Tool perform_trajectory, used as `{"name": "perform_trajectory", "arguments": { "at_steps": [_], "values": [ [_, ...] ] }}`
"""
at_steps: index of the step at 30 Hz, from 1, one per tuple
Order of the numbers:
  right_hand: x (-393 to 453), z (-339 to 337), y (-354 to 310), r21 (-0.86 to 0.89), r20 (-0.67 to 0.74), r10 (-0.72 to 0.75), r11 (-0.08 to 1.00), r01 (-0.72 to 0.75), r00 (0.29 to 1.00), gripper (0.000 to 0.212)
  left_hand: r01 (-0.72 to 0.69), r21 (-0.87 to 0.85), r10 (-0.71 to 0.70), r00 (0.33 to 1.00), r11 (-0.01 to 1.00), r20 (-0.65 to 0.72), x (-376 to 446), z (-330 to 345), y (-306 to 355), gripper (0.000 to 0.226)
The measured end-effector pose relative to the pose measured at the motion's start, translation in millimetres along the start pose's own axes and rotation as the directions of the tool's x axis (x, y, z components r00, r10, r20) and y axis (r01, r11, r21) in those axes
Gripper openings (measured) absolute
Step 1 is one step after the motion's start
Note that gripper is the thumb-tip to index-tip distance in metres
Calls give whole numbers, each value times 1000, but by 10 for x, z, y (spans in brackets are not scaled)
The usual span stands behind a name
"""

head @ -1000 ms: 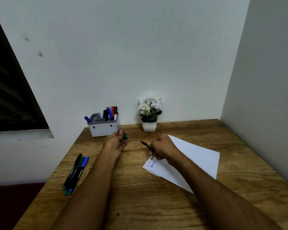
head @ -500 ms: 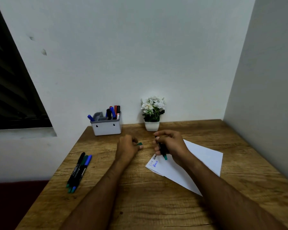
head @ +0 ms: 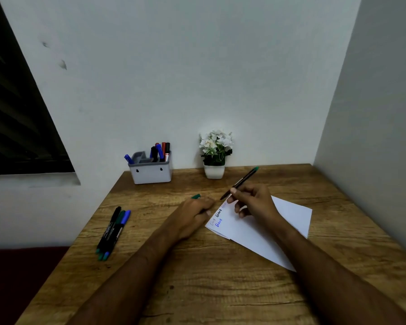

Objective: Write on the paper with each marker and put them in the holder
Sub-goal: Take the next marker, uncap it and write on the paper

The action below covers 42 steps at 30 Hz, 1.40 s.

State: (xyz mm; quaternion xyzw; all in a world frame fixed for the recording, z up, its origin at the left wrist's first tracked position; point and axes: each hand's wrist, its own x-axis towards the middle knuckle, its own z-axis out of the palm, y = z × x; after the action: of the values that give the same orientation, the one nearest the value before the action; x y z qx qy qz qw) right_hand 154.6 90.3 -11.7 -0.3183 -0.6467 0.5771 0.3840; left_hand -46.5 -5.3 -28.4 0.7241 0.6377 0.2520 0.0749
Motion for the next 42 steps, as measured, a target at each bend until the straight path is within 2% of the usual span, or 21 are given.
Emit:
{"name": "perform_trajectory", "arguments": {
  "at_steps": [4,6,11,15,18,25,28,32,35,39,42],
  "values": [
    [-116,6,67,-94,45,-42,994,46,998,8,-28,58,21,992,998,124,-21,82,-55,49],
    [-154,5,83,-125,41,-51,991,56,998,4,-30,70,20,990,997,141,-16,109,-77,50],
    [-164,-9,117,-192,57,-88,976,98,994,9,-63,88,47,984,994,171,-7,171,-153,53],
    [-108,25,148,-293,94,-101,948,124,990,20,-84,73,72,985,994,159,-11,212,-209,55],
    [-80,40,171,-383,134,-130,907,173,982,20,-83,50,74,986,995,152,-18,208,-211,54],
    [-79,131,172,-472,99,-144,864,174,985,21,-77,16,74,985,997,156,-13,187,-209,53],
    [-85,144,183,-490,98,-165,850,192,981,7,-73,25,69,985,997,161,-6,193,-207,53],
    [-82,140,203,-514,97,-185,832,209,978,28,-78,41,71,986,996,148,-9,206,-203,53],
    [-84,146,212,-519,112,-186,827,216,976,27,-73,32,67,987,997,148,-2,204,-201,53],
    [-82,127,208,-521,121,-200,821,234,972,13,-76,24,72,987,997,143,1,189,-182,53],
    [-92,135,212,-515,108,-195,828,223,975,28,-80,27,75,988,996,134,-9,195,-183,53]
  ]
}}
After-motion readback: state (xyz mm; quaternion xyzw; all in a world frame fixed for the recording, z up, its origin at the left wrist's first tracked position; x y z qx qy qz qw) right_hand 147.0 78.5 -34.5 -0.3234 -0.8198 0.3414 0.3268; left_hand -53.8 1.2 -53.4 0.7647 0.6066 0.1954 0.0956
